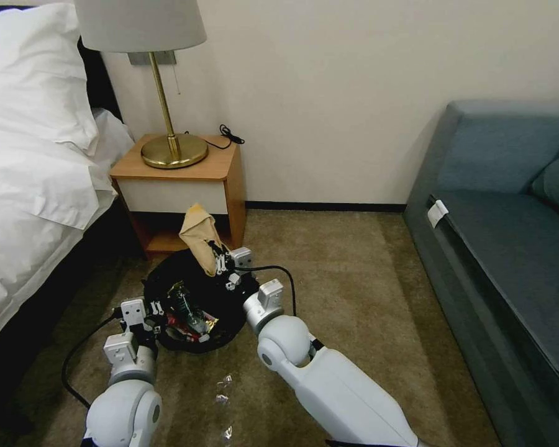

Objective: Pick up the trash bin, then pick up the garbage on the floor and place it into the trash bin.

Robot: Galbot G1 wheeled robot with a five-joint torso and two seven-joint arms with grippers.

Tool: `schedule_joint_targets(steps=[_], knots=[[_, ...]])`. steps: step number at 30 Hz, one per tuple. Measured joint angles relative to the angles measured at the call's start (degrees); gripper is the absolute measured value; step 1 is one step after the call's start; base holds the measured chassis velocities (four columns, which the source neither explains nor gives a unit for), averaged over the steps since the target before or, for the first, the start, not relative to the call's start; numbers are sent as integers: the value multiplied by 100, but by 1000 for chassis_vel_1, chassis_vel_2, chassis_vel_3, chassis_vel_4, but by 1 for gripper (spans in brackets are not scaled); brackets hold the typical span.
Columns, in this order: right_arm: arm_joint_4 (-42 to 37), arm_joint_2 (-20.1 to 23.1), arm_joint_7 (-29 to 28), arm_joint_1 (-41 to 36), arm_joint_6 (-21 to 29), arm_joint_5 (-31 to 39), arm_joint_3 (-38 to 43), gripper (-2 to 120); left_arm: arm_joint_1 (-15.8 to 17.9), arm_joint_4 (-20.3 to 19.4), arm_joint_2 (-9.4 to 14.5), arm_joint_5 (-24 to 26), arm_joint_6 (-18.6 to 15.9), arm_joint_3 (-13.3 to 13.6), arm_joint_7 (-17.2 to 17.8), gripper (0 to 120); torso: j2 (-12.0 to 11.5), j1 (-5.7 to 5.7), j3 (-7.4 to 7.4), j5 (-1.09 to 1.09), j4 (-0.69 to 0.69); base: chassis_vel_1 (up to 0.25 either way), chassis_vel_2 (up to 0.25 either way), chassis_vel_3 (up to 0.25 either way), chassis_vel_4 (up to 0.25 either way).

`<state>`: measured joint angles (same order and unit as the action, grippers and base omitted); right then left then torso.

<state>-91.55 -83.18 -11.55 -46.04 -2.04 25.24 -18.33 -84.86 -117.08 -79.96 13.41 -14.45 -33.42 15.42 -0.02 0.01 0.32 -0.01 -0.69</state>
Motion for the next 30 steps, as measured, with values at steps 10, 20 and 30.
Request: schedule_joint_targets(steps=[10,20,30], knots=[[255,-65,49,-382,-89,-241,-118,0,55,37,-62,-10,-3,10,2,4,0,0,0,0,-1,0,0,0,0],[349,-63,121,-499,-115,-487,-105,22,60,41,-67,-16,-13,12,5,4,0,0,0,0,0,0,0,0,0],[325,-42,131,-520,-127,-527,-92,55,50,29,-35,-4,-27,-12,12,4,0,0,0,1,0,0,0,0,0]])
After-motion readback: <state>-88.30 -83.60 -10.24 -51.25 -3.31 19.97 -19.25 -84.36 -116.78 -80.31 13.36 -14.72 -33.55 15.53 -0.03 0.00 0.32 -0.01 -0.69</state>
